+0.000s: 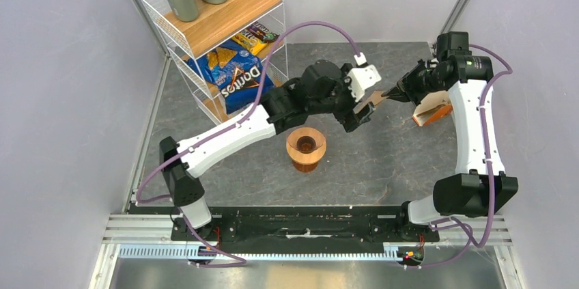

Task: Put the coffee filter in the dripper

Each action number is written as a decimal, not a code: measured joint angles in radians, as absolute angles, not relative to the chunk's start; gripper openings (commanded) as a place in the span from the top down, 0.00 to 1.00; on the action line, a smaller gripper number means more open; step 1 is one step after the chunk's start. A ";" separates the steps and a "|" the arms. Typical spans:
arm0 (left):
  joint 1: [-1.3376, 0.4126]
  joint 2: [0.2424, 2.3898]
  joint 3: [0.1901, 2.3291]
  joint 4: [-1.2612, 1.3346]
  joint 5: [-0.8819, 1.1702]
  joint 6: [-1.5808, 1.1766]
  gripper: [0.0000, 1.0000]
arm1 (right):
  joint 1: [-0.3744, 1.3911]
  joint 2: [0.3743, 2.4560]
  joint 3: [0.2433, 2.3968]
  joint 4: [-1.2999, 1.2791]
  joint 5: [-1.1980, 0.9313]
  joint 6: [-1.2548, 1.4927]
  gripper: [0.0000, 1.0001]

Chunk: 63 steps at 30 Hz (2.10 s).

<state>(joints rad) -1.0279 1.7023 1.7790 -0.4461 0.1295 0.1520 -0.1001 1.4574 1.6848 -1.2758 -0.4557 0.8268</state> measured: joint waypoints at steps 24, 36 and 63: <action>-1.077 1.971 2.015 -0.529 -0.113 0.144 0.98 | -0.114 1.428 1.640 -1.230 -0.624 0.808 0.22; -0.863 1.643 1.821 -0.390 0.389 -0.210 0.98 | -0.261 1.207 1.590 -0.864 -1.173 0.247 0.03; -0.884 1.502 1.626 -0.155 0.682 -0.360 0.98 | 0.218 1.182 1.644 -1.006 -1.154 -0.318 0.87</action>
